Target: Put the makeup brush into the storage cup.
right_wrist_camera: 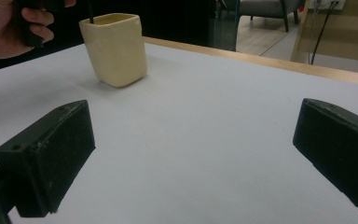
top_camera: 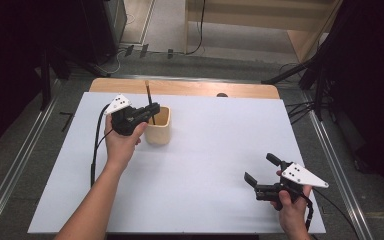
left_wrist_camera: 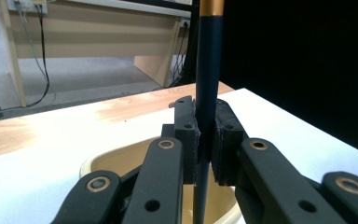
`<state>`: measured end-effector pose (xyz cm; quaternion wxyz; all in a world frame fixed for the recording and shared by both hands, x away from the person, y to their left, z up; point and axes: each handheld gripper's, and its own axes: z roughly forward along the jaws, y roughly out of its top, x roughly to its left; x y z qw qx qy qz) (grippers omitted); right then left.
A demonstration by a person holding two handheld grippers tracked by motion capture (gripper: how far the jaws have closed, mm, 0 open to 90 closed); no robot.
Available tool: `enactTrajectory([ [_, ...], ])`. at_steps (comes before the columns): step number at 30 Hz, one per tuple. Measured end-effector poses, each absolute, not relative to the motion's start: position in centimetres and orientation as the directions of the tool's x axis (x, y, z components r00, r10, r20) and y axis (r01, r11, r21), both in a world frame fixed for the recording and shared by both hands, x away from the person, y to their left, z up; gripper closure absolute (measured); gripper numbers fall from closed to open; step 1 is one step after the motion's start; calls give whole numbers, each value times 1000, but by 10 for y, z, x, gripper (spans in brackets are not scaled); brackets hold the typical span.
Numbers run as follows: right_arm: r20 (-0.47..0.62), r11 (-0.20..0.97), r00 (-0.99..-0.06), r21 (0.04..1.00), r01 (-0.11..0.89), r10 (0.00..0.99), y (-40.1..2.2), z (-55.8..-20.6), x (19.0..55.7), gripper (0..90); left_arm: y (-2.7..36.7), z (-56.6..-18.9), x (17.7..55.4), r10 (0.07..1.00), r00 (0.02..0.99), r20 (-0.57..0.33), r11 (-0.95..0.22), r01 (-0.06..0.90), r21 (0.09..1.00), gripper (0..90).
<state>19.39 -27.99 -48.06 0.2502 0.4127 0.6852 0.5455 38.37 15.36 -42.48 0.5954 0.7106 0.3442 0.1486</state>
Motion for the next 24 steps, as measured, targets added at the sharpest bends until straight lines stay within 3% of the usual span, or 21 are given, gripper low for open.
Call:
enactTrajectory([
  [24, 110, 65, -532, 952, 299, 839, -279, -481, 194, 0, 152, -444, 384, 683, 701, -207, -79, 353, 932, 838],
])
